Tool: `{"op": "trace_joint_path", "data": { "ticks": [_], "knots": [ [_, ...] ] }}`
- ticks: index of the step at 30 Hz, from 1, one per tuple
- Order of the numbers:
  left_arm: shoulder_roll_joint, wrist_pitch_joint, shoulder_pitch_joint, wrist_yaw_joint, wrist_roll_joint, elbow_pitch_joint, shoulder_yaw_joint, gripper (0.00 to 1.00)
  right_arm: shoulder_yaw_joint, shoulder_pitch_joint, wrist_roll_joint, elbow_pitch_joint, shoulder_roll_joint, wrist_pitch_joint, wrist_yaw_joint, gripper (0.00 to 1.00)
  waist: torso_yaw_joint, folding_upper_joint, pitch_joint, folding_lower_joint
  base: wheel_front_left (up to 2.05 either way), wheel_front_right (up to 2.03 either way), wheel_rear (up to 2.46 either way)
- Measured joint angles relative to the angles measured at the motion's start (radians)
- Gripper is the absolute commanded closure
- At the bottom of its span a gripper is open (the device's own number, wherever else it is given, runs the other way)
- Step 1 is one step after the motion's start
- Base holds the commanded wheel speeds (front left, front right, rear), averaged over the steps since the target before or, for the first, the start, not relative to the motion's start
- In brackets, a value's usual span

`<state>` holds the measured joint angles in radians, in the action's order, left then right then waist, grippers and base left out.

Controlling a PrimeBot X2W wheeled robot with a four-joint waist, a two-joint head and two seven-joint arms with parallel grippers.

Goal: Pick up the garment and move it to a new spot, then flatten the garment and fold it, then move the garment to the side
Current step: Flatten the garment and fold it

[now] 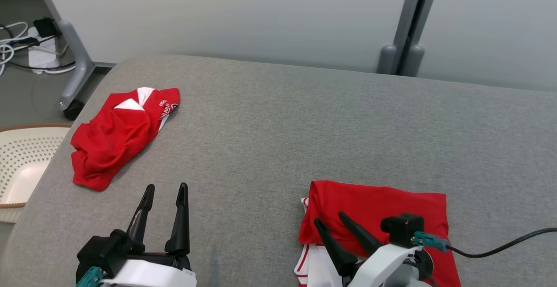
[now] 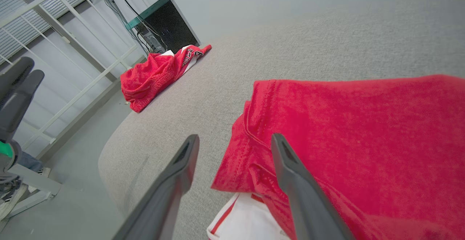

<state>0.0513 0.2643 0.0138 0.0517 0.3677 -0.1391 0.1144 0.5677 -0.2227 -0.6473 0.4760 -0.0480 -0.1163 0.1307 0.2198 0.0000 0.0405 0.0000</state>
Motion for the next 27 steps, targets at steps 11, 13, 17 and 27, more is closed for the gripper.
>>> {"op": "trace_joint_path", "data": {
  "ticks": [11,13,17,27],
  "knots": [
    [-0.002,0.0,0.002,0.002,0.0,0.003,-0.007,0.0,-0.171,-0.023,0.006,-0.138,-0.084,-0.058,0.0,0.0,-0.065,0.0,-0.017,0.0,0.0,0.0,0.0],
    [-0.002,0.0,0.002,0.006,-0.001,0.002,-0.006,0.0,-0.239,-0.016,0.019,-0.158,-0.109,-0.044,0.0,0.0,-0.069,0.0,-0.016,0.0,0.0,0.0,0.0],
    [-0.002,0.0,0.002,0.008,0.0,0.0,-0.002,0.0,-0.37,0.019,0.065,-0.17,-0.148,-0.012,0.0,0.0,-0.068,0.0,-0.014,0.0,0.0,0.0,0.0],
    [-0.002,0.0,0.004,0.007,-0.005,0.008,-0.007,0.0,-0.543,0.116,0.166,-0.262,-0.123,0.028,0.0,0.0,-0.068,0.0,-0.022,0.0,0.0,0.0,0.0]
  ]
}}
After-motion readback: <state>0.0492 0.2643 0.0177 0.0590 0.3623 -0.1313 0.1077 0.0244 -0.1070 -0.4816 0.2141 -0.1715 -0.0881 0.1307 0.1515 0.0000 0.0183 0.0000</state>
